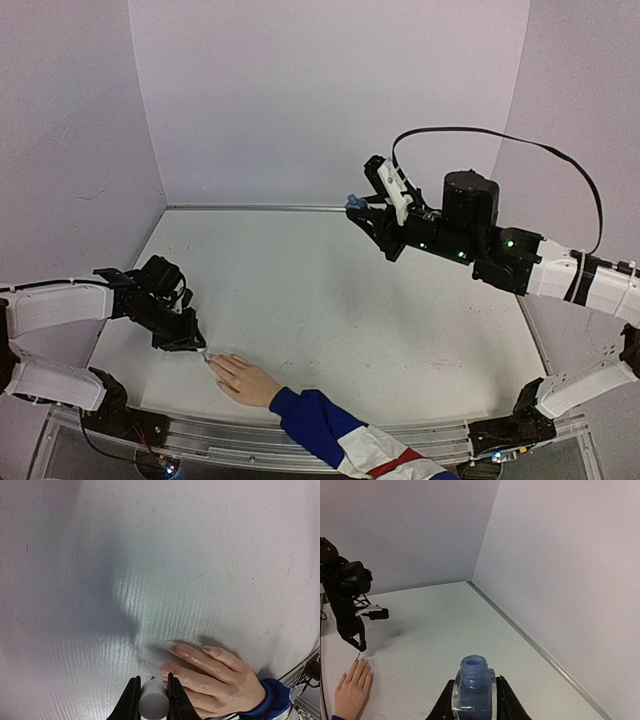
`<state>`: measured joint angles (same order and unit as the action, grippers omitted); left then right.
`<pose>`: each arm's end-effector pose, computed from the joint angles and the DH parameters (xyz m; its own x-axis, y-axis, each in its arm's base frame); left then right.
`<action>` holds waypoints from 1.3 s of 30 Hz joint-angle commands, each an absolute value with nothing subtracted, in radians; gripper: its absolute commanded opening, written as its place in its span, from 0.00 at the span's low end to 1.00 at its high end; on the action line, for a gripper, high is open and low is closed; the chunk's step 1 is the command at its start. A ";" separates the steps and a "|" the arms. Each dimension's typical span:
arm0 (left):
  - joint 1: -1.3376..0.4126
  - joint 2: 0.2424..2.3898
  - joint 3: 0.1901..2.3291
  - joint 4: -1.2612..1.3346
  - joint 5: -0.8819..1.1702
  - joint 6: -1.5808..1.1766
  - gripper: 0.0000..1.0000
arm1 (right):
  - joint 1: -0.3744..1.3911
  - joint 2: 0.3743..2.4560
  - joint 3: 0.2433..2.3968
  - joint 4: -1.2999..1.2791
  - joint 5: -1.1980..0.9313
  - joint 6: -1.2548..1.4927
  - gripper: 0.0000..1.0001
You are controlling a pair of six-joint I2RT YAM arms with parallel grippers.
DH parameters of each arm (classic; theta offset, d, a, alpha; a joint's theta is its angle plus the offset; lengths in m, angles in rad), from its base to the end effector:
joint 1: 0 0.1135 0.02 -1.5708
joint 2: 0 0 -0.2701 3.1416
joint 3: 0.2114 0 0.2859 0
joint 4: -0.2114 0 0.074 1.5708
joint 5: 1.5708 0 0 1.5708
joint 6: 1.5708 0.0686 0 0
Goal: Paint the nails
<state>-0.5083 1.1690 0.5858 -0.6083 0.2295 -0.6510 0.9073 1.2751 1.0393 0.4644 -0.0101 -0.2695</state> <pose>0.1958 -0.1270 0.1274 -0.9773 -0.1310 -0.1665 -0.0562 0.9180 -0.3925 0.2249 0.2888 0.3972 0.3459 0.0102 -0.9382 -0.7280 0.6337 -0.2615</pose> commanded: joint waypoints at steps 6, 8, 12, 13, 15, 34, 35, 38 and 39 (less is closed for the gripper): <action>-0.497 1.184 0.632 -0.578 0.211 -0.623 0.00 | 0.900 1.276 1.049 0.538 -0.002 -0.278 0.00; -0.494 1.184 0.632 -0.578 0.209 -0.621 0.00 | 0.899 1.277 1.051 0.539 -0.002 -0.278 0.00; -0.491 1.186 0.632 -0.580 0.207 -0.618 0.00 | 0.897 1.279 1.052 0.538 -0.003 -0.276 0.00; -0.491 1.185 0.632 -0.582 0.206 -0.618 0.00 | 0.897 1.279 1.051 0.538 -0.004 -0.276 0.00; -0.490 1.180 0.633 -0.588 0.201 -0.618 0.00 | 0.897 1.279 1.051 0.537 -0.003 -0.276 0.00; -0.489 1.122 0.674 -0.658 0.276 -0.581 0.00 | 0.896 1.276 1.049 0.539 -0.018 -0.270 0.00; -0.489 1.123 0.671 -0.654 0.278 -0.581 0.00 | 0.896 1.274 1.049 0.538 -0.018 -0.270 0.00; -0.489 1.138 0.665 -0.632 0.301 -0.582 0.00 | 0.896 1.273 1.049 0.539 -0.018 -0.270 0.00; -0.489 1.145 0.663 -0.626 0.308 -0.583 0.00 | 0.896 1.273 1.049 0.538 -0.018 -0.270 0.00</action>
